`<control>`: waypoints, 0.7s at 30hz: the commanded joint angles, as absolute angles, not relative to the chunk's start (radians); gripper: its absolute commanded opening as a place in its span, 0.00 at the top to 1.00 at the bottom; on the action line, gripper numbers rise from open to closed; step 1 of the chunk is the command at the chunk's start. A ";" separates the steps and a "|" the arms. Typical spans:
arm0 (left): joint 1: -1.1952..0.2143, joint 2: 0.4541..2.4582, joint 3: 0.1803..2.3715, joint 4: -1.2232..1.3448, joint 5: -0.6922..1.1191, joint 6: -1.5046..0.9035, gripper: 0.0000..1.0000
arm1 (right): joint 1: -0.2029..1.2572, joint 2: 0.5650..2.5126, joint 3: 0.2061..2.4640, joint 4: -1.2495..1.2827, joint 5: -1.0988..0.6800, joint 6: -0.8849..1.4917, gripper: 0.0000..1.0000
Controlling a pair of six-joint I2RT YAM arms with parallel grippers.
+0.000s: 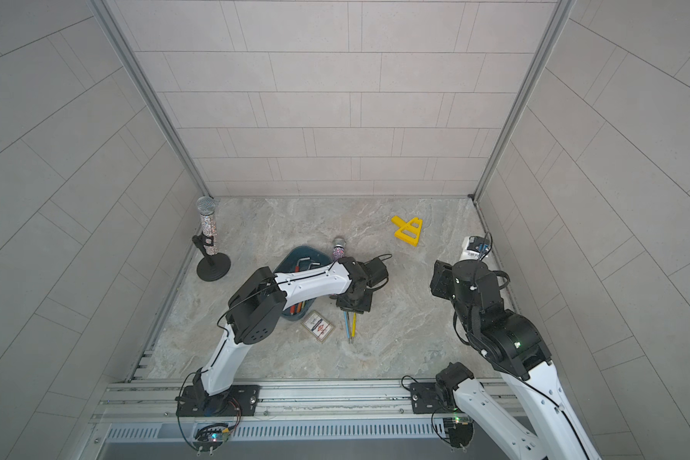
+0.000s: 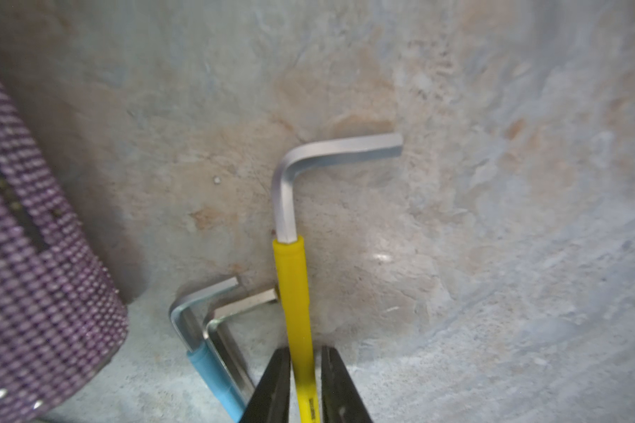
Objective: Put the hex key on the desktop into the storage box
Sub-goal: Pick up the Allen key from the center of the board.
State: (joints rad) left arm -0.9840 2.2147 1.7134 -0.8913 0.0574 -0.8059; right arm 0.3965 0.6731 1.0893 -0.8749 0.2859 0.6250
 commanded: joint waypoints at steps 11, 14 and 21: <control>-0.999 2.279 1.725 -0.918 0.075 -0.798 0.87 | 0.399 0.666 1.081 -0.863 0.285 0.632 0.46; -0.999 2.280 1.732 -0.916 0.079 -0.801 0.91 | 0.399 0.666 1.080 -0.862 0.285 0.632 0.46; -1.008 2.282 1.763 -0.910 0.109 -0.809 1.00 | 0.398 0.667 1.083 -0.862 0.287 0.630 0.46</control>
State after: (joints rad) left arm -0.9855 2.2337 1.7477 -0.9257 0.0570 -0.8047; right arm 0.3965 0.6720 1.0878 -0.8719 0.2794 0.6292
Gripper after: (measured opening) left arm 0.145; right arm 0.544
